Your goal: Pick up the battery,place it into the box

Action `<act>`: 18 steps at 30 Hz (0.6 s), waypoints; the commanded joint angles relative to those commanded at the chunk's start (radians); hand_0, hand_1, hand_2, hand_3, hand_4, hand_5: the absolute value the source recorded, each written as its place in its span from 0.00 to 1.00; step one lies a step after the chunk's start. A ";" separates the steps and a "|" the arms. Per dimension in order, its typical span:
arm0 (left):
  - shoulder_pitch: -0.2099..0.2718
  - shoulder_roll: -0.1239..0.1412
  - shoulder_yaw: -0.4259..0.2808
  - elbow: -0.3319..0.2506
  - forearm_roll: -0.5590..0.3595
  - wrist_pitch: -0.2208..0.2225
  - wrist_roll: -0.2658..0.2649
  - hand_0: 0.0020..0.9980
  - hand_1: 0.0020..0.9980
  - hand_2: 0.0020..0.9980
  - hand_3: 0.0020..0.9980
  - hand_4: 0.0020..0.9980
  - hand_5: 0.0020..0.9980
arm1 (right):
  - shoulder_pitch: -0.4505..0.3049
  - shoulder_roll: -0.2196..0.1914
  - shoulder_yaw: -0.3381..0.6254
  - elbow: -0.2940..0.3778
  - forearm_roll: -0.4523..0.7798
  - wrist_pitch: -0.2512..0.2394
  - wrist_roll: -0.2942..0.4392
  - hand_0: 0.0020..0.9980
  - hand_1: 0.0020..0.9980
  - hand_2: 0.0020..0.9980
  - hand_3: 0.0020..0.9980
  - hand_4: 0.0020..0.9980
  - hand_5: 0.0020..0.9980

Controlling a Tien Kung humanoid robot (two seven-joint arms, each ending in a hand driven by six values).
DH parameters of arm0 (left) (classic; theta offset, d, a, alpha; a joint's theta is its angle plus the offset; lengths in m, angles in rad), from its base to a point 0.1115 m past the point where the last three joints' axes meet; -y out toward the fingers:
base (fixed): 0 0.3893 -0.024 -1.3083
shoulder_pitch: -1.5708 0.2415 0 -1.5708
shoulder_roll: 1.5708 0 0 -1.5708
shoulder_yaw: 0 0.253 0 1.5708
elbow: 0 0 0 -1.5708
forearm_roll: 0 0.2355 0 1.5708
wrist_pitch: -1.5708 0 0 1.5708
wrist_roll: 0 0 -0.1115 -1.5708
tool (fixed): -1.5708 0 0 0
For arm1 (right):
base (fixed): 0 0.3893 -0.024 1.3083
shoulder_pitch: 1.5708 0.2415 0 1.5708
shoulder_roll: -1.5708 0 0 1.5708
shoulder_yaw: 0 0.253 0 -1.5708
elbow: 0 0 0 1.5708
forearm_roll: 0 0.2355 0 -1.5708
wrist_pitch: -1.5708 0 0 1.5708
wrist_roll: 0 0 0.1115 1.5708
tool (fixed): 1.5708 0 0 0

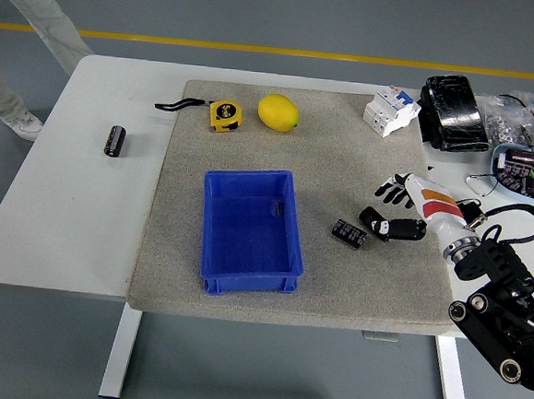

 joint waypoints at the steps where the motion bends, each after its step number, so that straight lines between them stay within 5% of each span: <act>1: 0.000 0.000 0.001 0.000 -0.001 0.000 0.000 0.65 0.62 0.70 0.74 0.71 0.74 | 0.000 0.001 -0.002 -0.002 0.000 -0.001 0.000 0.43 0.47 0.48 0.51 0.95 0.27; 18: -0.012 -0.002 0.018 0.000 -0.013 -0.001 -0.001 0.65 0.62 0.70 0.74 0.71 0.73 | 0.030 0.013 -0.074 -0.087 -0.004 -0.034 0.018 0.36 0.43 0.45 0.49 0.90 0.24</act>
